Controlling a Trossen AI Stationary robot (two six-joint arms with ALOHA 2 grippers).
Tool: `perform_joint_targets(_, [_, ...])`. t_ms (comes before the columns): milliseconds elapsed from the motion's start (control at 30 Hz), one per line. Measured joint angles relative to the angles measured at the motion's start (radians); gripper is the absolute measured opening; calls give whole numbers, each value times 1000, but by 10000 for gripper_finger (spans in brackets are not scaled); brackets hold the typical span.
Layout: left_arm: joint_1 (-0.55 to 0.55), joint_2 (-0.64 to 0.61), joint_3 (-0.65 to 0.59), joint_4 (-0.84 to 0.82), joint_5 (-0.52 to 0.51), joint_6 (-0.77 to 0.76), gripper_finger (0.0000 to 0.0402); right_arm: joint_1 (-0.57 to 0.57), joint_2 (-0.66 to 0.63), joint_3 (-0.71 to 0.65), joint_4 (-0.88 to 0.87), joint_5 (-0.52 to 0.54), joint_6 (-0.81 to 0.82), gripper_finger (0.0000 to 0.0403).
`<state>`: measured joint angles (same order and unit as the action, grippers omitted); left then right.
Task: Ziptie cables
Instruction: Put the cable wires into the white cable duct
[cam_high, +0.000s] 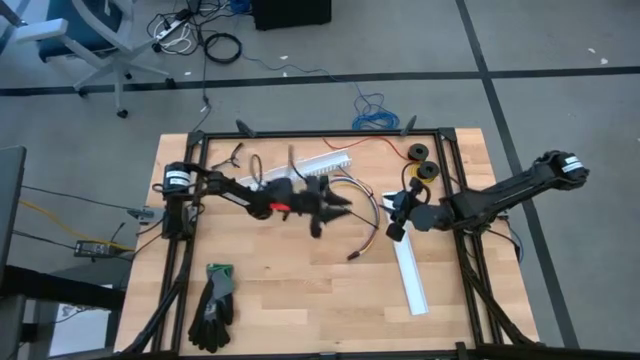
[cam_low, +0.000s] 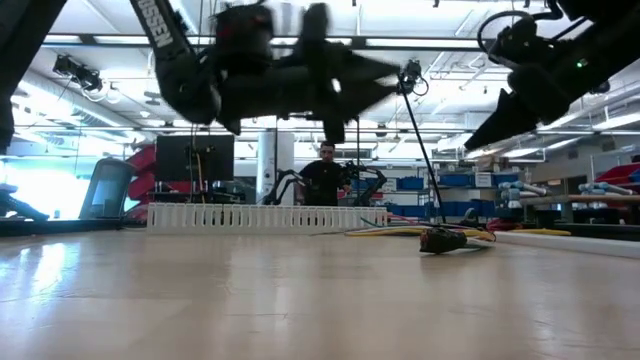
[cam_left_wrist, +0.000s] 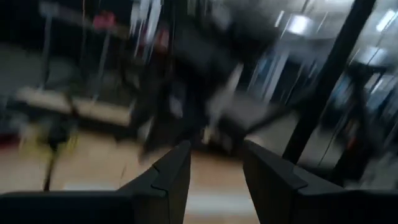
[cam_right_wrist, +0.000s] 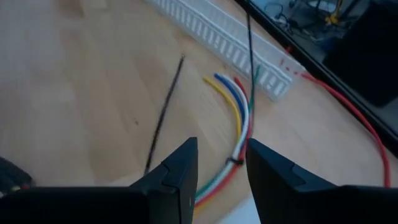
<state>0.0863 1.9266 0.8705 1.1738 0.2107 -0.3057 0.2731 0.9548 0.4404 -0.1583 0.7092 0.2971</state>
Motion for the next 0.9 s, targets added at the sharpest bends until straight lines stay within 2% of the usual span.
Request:
perform_joint_targets(233, [-102, 1, 214, -611, -185, 169, 152, -4, -13, 0, -48, -23, 24, 120])
perform_joint_targets(400, [-153, 3, 356, -972, -329, 167, 152, -4, -13, 0, -59, -73, 25, 118])
perform_joint_targets(600, [-232, 53, 409, -1029, -429, 111, 152, -3, -14, 1, -77, -111, 29, 116])
perform_joint_targets(733, [-274, 110, 449, -1057, -516, 62, 152, 0, -20, 1, -108, -150, 88, 114])
perform_joint_targets(900, [-298, 172, 532, -1132, -551, 4, 152, 18, -23, 2, -144, -223, 141, 114])
